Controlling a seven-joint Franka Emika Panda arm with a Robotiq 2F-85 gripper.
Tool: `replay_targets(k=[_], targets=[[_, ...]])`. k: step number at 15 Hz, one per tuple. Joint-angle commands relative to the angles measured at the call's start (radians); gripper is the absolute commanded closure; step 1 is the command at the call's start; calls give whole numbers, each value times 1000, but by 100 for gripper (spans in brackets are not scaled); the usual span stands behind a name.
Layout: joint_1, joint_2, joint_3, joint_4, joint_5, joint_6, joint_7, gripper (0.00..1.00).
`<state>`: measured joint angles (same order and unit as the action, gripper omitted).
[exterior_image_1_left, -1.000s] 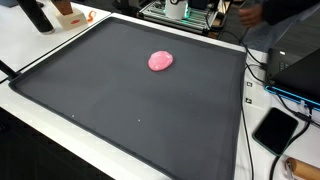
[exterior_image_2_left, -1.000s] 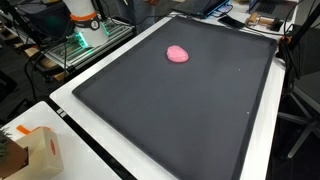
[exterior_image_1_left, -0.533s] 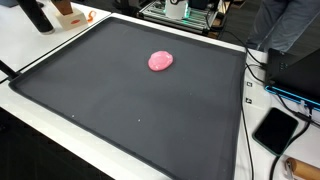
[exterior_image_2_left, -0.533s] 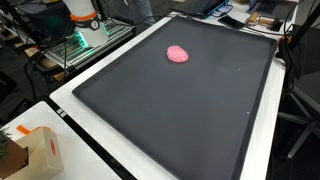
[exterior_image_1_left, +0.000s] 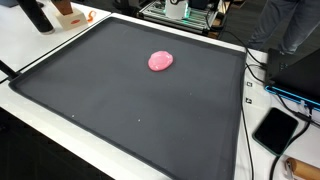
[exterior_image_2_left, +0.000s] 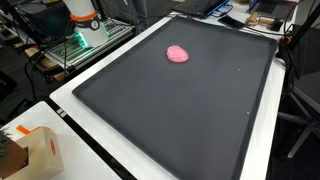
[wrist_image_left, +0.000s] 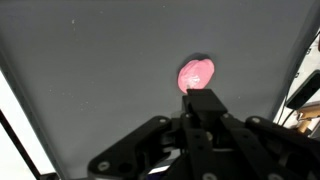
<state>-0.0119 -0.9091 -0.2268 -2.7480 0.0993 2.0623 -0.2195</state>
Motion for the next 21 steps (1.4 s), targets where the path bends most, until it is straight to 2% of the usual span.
replay_targets(k=[1,4,5,11,12,15,21], targets=[[-10,2,8,3,9,-4,-7,87],[-10,2,8,3,9,-4,-7,87],[-10,2,8,3,9,-4,-7,97],[70,20,86,8,33,18,-4,97],[33,2,67,3,11,-2,-2,87],[61,5,91,3,13,4,-1,87],[62,9,91,3,13,7,-1,87]])
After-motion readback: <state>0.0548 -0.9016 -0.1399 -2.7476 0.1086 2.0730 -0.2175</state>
